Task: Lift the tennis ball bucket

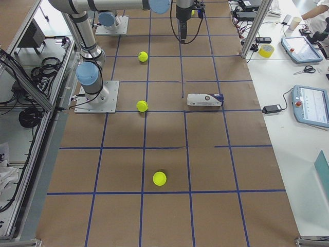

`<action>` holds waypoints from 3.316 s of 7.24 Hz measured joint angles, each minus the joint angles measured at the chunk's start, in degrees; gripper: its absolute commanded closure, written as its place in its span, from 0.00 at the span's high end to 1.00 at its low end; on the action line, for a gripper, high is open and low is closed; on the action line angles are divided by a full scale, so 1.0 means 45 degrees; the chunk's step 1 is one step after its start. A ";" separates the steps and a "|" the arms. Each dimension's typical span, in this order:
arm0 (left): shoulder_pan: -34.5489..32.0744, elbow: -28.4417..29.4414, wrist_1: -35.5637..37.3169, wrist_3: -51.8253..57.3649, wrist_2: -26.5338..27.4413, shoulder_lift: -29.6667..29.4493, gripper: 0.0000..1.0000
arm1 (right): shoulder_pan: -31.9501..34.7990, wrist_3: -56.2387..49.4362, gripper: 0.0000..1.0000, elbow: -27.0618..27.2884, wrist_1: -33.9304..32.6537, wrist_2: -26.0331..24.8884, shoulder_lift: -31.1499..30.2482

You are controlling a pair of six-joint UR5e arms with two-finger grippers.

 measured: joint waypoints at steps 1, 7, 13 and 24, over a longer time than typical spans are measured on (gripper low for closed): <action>-0.0008 0.0033 0.0010 -0.0009 -0.0068 -0.0021 1.00 | -0.0061 0.0520 1.00 0.0035 -0.0140 0.0007 0.0079; -0.0080 0.0005 -0.0067 -0.0013 -0.0007 0.0115 1.00 | -0.2547 -0.2170 1.00 -0.0091 -0.2945 -0.0035 0.3017; -0.0072 -0.0064 -0.0123 0.0003 0.0005 0.0156 1.00 | -0.3136 -0.2546 1.00 -0.0093 -0.6102 0.0015 0.6498; -0.0036 -0.0161 -0.0142 0.0020 0.0030 0.0173 1.00 | -0.3133 -0.2571 1.00 -0.0015 -0.7033 -0.0042 0.7808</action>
